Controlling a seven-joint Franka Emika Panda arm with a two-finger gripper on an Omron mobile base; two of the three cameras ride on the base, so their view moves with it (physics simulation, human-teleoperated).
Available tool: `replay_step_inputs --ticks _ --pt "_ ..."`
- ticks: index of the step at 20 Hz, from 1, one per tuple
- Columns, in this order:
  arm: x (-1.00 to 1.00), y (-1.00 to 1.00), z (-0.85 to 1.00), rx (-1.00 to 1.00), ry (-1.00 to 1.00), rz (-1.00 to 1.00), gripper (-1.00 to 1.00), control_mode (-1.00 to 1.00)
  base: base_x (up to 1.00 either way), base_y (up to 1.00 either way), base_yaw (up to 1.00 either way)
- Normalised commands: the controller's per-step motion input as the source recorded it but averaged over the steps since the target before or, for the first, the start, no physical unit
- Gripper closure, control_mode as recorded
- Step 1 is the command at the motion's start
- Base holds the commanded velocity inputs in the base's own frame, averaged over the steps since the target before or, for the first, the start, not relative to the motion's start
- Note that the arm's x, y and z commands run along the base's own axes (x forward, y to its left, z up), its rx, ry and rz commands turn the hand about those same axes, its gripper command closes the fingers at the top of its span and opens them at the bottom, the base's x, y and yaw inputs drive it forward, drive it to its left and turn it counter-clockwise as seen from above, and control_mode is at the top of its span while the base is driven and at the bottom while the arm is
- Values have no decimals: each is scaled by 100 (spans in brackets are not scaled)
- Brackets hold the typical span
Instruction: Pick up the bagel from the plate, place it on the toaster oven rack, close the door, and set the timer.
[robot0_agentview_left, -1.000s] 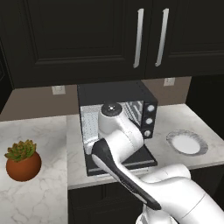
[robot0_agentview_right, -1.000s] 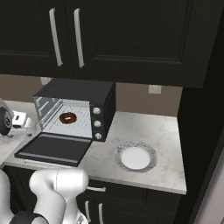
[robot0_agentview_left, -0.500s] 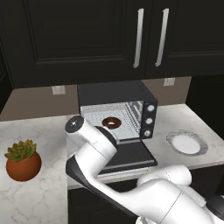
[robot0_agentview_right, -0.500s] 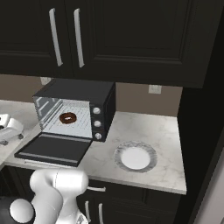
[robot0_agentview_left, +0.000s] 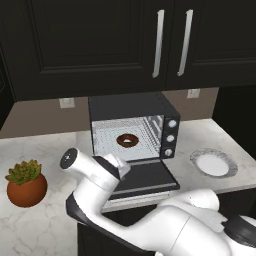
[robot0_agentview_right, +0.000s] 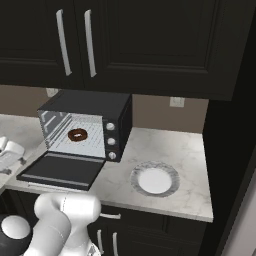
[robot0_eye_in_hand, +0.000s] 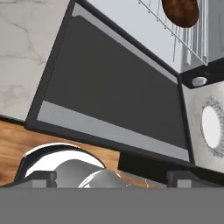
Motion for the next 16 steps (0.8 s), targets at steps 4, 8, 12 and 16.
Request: replay_step_inputs --ticks 4,8,12,16 --pt "-1 0 -21 -7 0 4 -100 -100 0 0 0" --pt "-4 0 -27 -6 0 7 -100 -100 0 0 0" --pt "0 0 -18 -6 0 10 -100 -100 0 0 0" --pt "-3 0 -15 -9 0 10 -100 -100 0 0 0"
